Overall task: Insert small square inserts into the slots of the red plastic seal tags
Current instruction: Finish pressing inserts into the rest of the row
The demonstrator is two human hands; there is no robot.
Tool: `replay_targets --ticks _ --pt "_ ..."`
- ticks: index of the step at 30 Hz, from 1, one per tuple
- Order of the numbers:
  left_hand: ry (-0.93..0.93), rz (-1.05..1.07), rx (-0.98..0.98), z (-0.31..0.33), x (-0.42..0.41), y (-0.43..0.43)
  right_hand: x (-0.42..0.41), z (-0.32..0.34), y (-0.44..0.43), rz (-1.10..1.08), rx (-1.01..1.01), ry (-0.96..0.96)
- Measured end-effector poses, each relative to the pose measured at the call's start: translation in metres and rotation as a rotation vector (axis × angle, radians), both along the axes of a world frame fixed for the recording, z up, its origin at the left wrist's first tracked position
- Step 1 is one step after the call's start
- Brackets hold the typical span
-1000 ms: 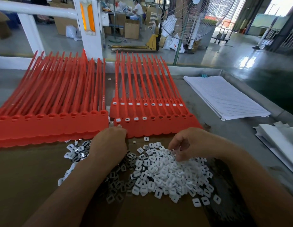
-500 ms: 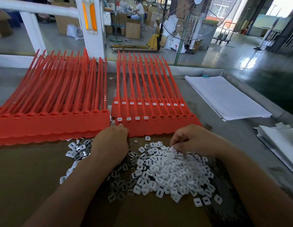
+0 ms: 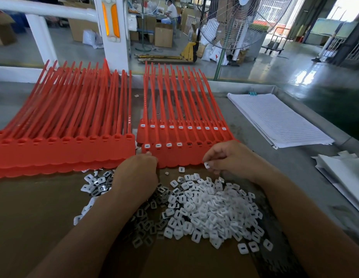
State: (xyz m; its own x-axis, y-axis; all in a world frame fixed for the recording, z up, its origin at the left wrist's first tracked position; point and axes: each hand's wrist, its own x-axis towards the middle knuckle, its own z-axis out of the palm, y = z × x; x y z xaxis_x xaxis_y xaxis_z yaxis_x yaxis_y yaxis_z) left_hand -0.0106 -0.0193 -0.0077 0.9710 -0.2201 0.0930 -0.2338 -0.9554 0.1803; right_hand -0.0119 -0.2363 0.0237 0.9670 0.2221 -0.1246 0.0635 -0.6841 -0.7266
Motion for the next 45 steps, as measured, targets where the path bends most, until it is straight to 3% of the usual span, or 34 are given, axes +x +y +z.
replay_targets --ticks 9,23,32,45 --pt "-0.024 -0.006 0.017 0.0 0.0 -0.001 0.047 -0.007 0.022 -0.124 -0.127 -0.221" --pt "-0.05 -0.013 0.02 -0.002 0.001 0.0 0.069 -0.013 0.036 -0.105 -0.283 -0.159" --pt "-0.066 -0.031 0.004 -0.001 0.0 0.0 0.074 -0.01 0.032 -0.113 -0.231 -0.038" --pt "-0.069 -0.033 0.031 -0.002 0.0 0.0 0.073 -0.026 0.035 -0.173 -0.216 -0.208"
